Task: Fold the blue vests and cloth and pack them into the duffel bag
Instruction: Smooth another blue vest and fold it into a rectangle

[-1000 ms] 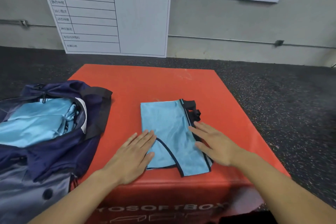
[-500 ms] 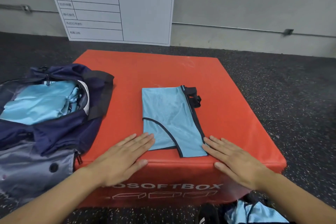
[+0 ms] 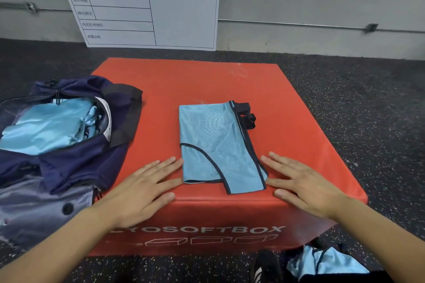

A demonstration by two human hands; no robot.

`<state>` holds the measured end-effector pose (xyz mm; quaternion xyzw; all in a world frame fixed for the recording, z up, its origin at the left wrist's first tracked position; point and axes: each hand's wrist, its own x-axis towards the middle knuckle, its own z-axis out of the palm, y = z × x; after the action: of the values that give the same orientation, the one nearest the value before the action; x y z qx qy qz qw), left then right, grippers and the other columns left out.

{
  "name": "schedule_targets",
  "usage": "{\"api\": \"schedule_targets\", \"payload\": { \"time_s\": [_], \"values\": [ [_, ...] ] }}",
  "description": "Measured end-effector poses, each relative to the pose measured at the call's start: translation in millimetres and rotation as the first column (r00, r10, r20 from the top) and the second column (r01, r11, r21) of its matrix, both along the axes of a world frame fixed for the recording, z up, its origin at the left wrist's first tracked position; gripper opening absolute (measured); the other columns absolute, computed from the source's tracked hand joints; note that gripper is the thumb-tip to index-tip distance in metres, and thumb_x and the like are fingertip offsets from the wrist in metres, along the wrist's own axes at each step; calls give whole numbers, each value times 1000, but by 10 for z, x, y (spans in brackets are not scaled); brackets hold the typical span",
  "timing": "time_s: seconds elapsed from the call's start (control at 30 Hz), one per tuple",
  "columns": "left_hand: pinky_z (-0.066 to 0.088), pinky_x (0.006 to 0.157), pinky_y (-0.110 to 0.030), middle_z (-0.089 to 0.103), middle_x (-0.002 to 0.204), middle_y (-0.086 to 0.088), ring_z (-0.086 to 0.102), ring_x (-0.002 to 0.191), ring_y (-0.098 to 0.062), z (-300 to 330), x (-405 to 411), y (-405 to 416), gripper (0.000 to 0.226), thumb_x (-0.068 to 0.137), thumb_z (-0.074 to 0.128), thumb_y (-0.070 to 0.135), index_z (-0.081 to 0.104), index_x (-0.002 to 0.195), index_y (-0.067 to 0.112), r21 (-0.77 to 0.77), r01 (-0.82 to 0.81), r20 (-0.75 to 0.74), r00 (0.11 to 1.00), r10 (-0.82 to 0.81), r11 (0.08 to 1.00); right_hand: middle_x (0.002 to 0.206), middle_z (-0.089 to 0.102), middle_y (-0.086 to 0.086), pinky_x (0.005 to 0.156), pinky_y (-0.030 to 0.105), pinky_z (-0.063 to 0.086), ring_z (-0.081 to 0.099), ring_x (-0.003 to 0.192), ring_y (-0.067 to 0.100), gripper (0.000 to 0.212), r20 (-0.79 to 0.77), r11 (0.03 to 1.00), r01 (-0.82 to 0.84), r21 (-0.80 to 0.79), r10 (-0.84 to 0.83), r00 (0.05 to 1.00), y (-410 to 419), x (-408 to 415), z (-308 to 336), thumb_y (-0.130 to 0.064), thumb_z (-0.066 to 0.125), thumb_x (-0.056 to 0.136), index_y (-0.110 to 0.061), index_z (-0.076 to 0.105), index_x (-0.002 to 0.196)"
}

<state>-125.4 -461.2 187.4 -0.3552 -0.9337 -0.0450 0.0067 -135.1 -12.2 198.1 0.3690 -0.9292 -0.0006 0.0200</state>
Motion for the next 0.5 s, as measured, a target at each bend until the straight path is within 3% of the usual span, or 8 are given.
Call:
{"api": "schedule_targets", "payload": {
  "time_s": [0.13, 0.23, 0.37, 0.43, 0.5],
  "values": [
    [1, 125, -33, -7, 168, 15, -12, 153, -4, 33, -134, 210, 54, 107, 19, 57, 55, 141, 35, 21, 37, 12, 999, -38, 999, 170, 6, -16, 127, 43, 16, 0, 158, 11, 44, 15, 999, -53, 2, 53, 999, -279, -102, -15, -49, 34, 110, -28, 72, 104],
    [1, 125, -30, 1, 168, 18, -10, 152, 0, 40, -197, 291, 58, 107, 15, 57, 58, 137, 32, 78, 38, 42, 998, -41, 996, 167, 20, -19, 128, 42, 16, 4, 157, 6, 46, 56, 998, -35, -53, 38, 998, -427, -149, -47, -49, 32, 111, -29, 73, 115],
    [1, 122, -17, 23, 162, 16, 5, 148, 13, 77, -184, 258, 69, 103, 10, 63, 47, 150, 29, 281, -54, 182, 983, 2, 958, 142, 59, -22, 121, 40, 30, 41, 143, 0, 39, 187, 928, 52, -370, 20, 982, -585, -177, 0, -47, 42, 108, -29, 76, 116],
    [10, 122, -18, 42, 153, 22, 24, 144, 13, 113, -179, 220, 67, 103, 12, 64, 55, 143, 31, 411, -121, 281, 960, 1, 903, 119, 72, -18, 105, 39, 47, 63, 120, 4, 27, 320, 848, 149, -509, 26, 947, -688, -183, 81, -42, 58, 102, -27, 80, 105],
    [23, 118, -17, 62, 133, 26, 45, 133, 8, 191, -208, 197, 56, 109, 21, 49, 70, 124, 28, 557, -231, 402, 915, -16, 797, 100, 78, -13, 86, 38, 55, 72, 96, 9, 12, 504, 778, 310, -546, 10, 863, -779, -237, 224, -32, 72, 95, -27, 82, 96]
  ]
}}
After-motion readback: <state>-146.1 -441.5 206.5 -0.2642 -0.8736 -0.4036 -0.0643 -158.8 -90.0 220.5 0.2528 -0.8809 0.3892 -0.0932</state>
